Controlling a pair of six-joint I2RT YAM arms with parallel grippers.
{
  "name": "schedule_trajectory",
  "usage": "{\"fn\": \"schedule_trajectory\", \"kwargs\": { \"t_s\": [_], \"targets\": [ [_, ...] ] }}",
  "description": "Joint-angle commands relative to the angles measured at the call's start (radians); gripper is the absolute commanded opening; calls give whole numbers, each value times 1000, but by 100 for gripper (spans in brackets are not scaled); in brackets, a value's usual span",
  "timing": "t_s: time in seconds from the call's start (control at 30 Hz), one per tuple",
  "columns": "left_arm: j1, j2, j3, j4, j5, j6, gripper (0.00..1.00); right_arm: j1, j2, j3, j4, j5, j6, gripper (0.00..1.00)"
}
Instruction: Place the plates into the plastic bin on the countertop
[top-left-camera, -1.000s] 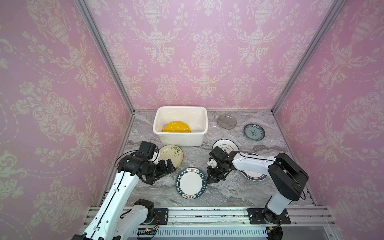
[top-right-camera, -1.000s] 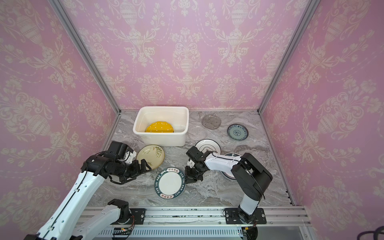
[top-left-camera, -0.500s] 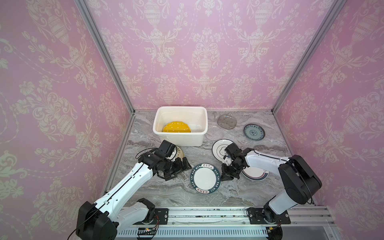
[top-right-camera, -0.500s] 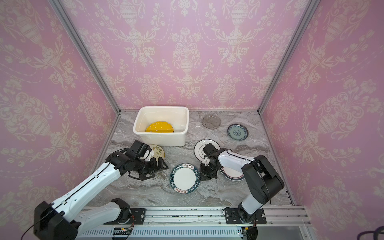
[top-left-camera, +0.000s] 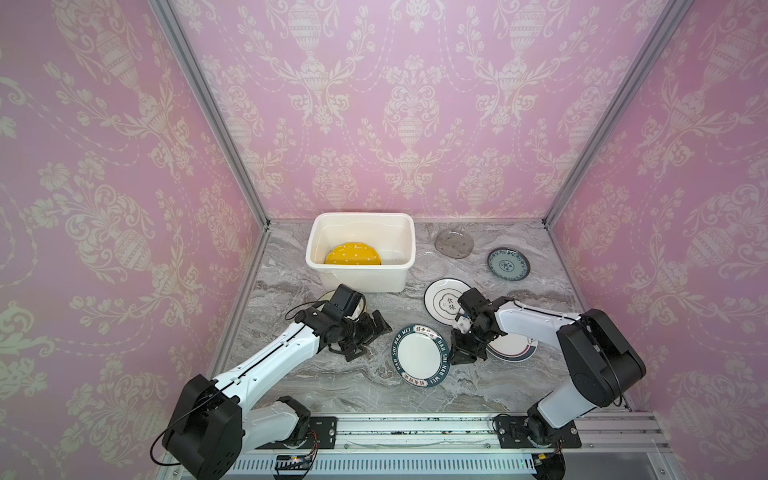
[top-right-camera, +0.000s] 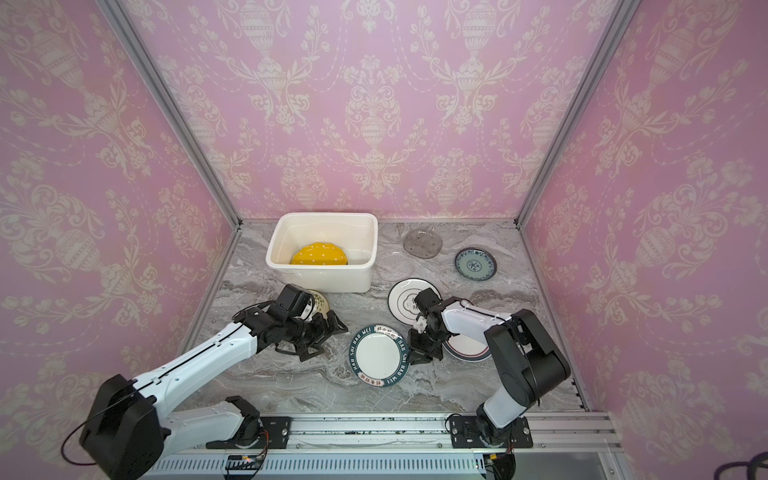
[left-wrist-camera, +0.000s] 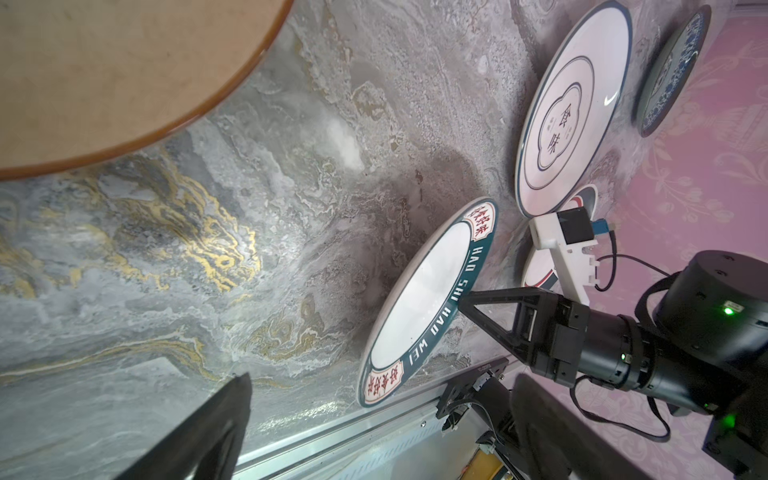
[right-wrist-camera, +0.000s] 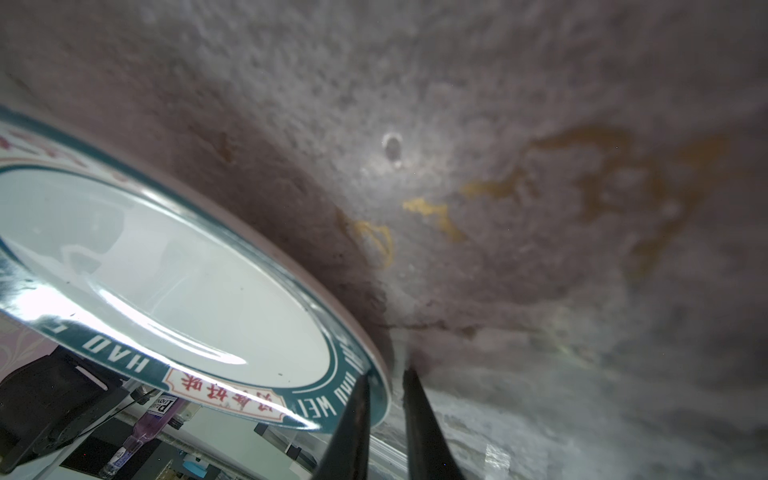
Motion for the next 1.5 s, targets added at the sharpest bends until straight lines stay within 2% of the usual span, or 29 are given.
{"fn": "schedule_trajectory", "kwargs": {
  "t_s": [0.0,0.53,0.77,1.03,1.3,1.47],
  "targets": [
    [-16,27,-7,38,-12,-27,99,-8,-17,4,-40,36,-16,21],
    [-78,227,15,178,6,-67,99,-9,-35,52,-54,2,-19,33],
    [-117,285,36,223,-4,-88,99,-11,-37,47,-15,-35,-14,44],
    [-149,323,37,292,10,-117,99,-13,-20,13,70,-106,6,50],
    [-155,340,31,321,25,-129,97,-13,1,-36,197,-197,41,52],
    [-166,358,38,333,34,-132,96,-13,-8,-57,264,-248,60,49]
  ]
}}
